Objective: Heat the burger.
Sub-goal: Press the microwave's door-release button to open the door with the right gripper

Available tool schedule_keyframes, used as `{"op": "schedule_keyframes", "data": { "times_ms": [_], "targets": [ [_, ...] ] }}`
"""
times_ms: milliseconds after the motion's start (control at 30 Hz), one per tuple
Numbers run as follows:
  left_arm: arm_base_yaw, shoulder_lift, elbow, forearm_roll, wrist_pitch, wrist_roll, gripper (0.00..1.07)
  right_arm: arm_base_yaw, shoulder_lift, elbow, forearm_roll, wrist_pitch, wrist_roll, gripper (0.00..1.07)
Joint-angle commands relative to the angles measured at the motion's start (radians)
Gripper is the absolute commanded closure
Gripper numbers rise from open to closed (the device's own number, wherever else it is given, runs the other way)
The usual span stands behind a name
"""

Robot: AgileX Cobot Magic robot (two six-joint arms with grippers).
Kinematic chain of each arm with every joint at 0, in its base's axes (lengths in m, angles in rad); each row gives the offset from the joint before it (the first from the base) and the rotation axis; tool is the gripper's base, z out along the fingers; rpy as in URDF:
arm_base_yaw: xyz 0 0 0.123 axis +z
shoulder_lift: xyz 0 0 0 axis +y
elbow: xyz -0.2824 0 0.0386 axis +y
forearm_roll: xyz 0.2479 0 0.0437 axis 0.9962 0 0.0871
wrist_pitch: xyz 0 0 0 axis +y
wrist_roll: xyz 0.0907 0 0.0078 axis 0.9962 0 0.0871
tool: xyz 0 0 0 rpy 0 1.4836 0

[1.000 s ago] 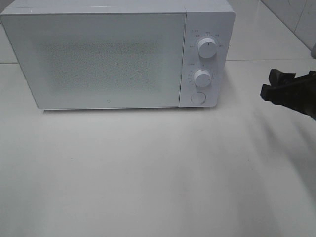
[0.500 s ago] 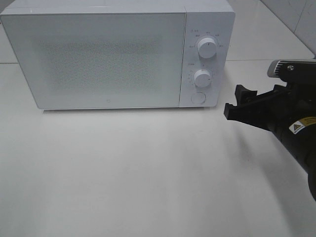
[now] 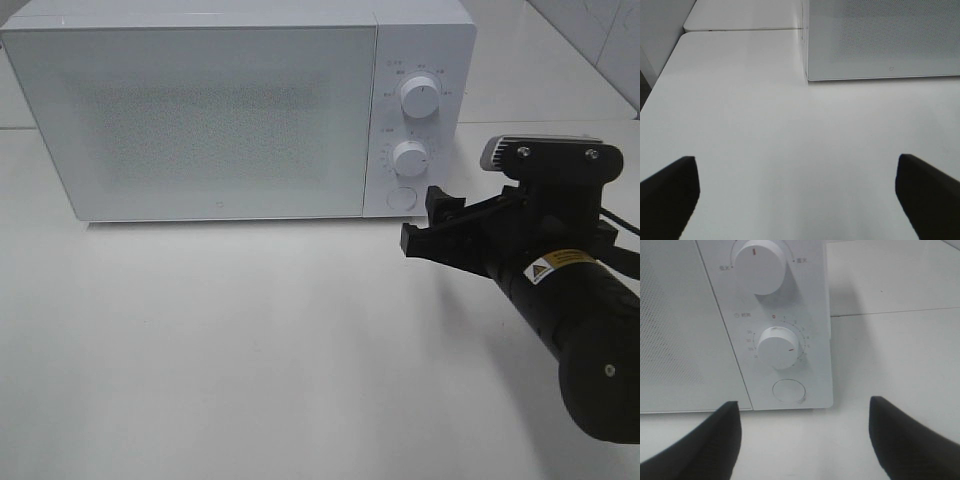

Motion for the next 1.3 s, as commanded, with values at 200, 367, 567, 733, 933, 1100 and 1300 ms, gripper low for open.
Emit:
{"op": "schedule_keyframes", "data": {
  "times_ms": [200,367,567,733,933,1100,1300],
  "targets": [
    [0.0,-0.022,0.004,-0.002,-0.009,0.004,0.06,0.016,0.023,-0.068,-0.004,0.061,-0.013,0.37],
    [0.0,-0.022,0.004,-0.002,-0.009,0.004,0.06,0.016,0.043,-0.075,-0.003,0.078,0.042,0.37],
    [0.0,-0.022,0.004,-0.002,-0.009,0.004,0.06,0.016,0.046,-0.075,0.003,0.087,0.262,0.4],
    [0.0,-0.022,0.004,-0.002,-0.009,0.004,0.07,0.016,0.046,-0.075,0.0,0.103,0.468,0.46],
    [0.0,-0.022,0.004,-0.002,-0.009,0.004,0.07,0.016,0.046,-0.075,-0.037,0.144,0.919,0.64],
    [0.0,-0.022,0.004,-0.002,-0.009,0.004,0.07,0.016,0.046,-0.075,-0.068,0.144,1.19,0.79],
    [0.0,-0.022,0.004,-0.002,-0.009,0.004,0.07,0.016,0.046,-0.075,-0.069,0.144,1.402,0.93]
  ]
}}
